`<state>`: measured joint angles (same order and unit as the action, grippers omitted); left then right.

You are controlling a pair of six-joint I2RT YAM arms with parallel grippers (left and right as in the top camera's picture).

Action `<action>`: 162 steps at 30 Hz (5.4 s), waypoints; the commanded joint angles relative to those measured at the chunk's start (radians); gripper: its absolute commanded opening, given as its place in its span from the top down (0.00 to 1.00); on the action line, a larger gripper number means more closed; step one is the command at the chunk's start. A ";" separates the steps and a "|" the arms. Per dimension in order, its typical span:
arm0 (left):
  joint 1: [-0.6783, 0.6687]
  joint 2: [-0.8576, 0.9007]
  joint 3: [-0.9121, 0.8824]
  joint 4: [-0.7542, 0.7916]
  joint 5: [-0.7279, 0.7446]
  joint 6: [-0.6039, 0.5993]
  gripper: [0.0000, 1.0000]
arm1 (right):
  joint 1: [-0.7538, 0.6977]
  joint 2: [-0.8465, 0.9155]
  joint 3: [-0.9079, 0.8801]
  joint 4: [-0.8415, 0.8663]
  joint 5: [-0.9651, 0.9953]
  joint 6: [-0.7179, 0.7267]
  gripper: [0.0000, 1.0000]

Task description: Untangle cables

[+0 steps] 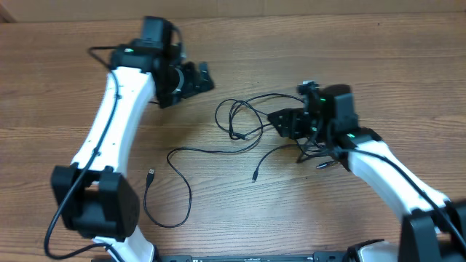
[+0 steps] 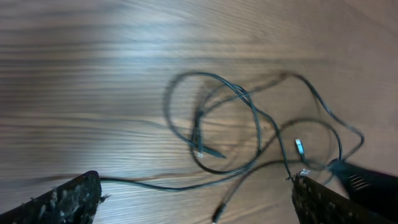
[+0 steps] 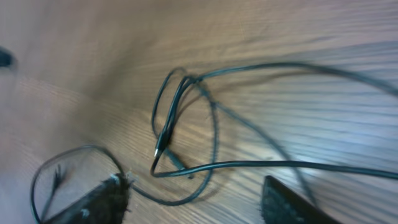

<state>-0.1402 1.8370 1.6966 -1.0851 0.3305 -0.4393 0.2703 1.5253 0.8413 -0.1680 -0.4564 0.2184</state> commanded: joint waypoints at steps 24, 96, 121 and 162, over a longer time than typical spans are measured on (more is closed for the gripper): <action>0.020 -0.064 0.025 -0.072 -0.079 -0.002 0.00 | 0.138 0.351 0.245 -0.101 0.034 0.021 0.75; -0.337 0.248 0.019 0.153 0.183 0.202 0.03 | 0.067 -0.299 0.737 -0.725 0.039 -0.142 0.96; 0.047 0.133 0.024 0.018 0.376 0.307 0.02 | 0.020 -0.079 0.733 -0.621 0.321 -0.016 0.96; -0.023 -0.041 0.077 0.348 0.290 0.209 0.96 | -0.034 0.026 1.009 -1.094 0.270 -0.082 0.96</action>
<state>-0.2272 1.9060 1.7184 -0.7567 0.6228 -0.0395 0.2035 1.5169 1.8729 -1.2381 -0.1753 0.2066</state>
